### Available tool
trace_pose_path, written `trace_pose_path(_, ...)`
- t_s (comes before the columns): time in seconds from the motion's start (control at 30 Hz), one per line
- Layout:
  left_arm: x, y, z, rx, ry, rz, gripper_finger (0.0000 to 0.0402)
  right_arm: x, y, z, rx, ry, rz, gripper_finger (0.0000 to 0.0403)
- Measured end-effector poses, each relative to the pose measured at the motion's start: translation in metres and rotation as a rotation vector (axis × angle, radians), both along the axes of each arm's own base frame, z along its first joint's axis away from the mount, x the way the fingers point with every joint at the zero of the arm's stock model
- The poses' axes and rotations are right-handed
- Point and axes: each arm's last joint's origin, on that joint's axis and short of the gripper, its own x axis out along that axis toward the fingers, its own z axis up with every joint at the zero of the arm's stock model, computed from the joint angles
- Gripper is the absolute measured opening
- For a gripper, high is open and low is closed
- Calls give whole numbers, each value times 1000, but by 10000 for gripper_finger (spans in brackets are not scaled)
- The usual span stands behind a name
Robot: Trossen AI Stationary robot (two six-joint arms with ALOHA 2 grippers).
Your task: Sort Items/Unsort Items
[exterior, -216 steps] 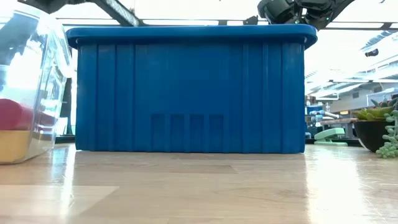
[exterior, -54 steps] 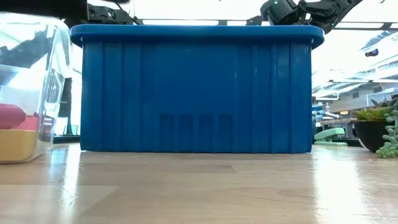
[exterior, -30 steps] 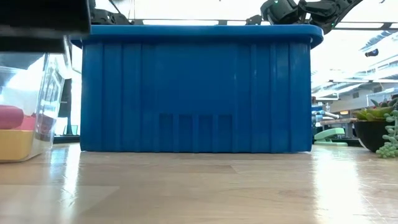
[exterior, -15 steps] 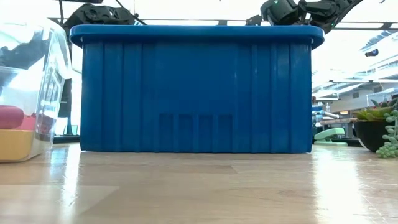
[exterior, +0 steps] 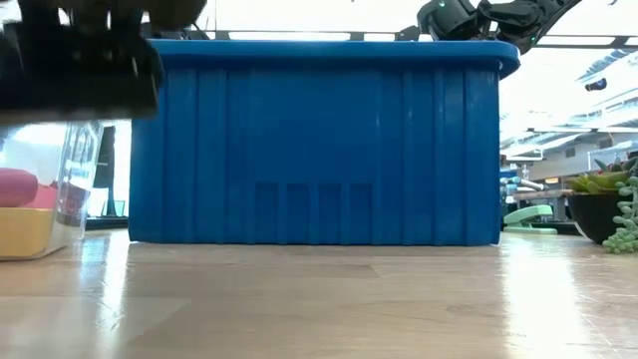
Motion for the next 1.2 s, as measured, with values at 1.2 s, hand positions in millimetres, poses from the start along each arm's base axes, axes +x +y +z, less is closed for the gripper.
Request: trace_pose_path(1.2, -25, -200, 238, 428, -212, -191, 139, 0, 0, 0, -3, -1, 1, 229)
